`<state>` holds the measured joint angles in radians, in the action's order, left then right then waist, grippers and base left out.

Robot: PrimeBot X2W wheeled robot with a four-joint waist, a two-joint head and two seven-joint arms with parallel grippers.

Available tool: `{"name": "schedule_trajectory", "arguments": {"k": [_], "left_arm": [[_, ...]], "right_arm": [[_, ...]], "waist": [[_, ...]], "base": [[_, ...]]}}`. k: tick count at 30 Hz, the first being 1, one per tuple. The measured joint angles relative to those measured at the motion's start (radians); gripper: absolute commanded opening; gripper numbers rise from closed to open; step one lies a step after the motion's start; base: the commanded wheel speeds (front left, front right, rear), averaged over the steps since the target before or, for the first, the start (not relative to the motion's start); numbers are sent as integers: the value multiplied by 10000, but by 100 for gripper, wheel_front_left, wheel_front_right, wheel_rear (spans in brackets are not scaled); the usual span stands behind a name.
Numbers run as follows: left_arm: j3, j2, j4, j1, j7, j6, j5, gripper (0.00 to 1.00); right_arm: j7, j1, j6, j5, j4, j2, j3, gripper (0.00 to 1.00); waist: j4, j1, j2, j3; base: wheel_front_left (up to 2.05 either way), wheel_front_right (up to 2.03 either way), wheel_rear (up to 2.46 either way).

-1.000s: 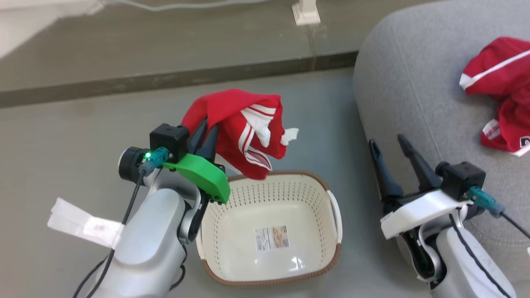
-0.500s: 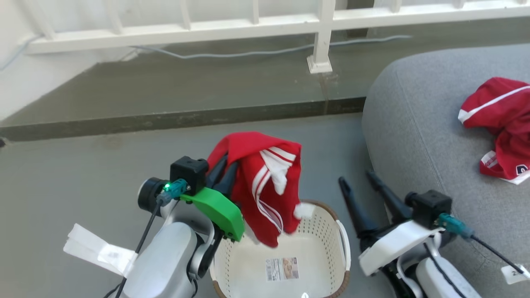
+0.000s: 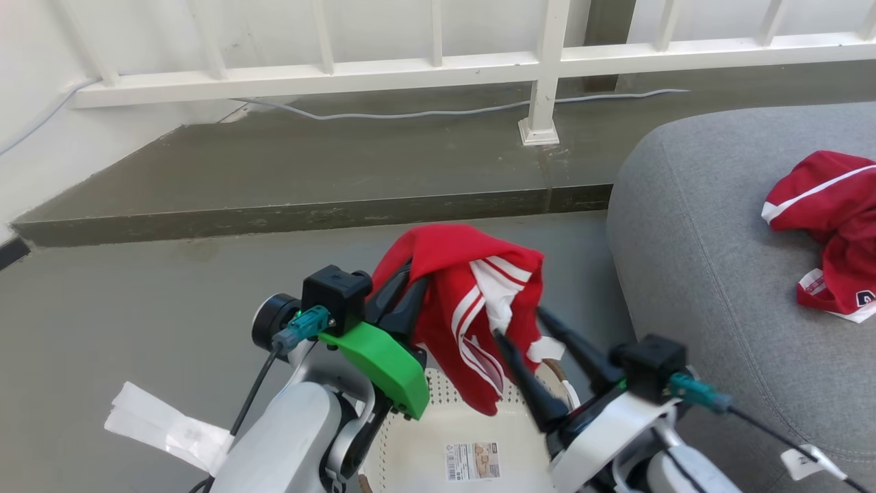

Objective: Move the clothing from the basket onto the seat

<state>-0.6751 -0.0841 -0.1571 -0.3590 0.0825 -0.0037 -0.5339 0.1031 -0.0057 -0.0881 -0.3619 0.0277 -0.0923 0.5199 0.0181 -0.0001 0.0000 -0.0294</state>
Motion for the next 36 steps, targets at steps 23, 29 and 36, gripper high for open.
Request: {"name": "schedule_trajectory", "arguments": {"k": [23,29,36], "left_arm": [[-1016,-6,1885,345,-1083,38,0,0],[-1032,-48,2196,389,-1285,52,0,0],[-968,-244,2445,525,-1429,182,2,0]], "right_arm": [[-52,-1151,-198,-182,809,261,813,80],[123,-1391,-257,-357,1208,278,880,0],[274,-1598,-259,-533,1507,288,986,0]], "waist": [[644,0,0,113],[767,0,0,168],[746,0,0,203]], "base": [[0,0,0],[0,0,0],[0,0,0]]}}
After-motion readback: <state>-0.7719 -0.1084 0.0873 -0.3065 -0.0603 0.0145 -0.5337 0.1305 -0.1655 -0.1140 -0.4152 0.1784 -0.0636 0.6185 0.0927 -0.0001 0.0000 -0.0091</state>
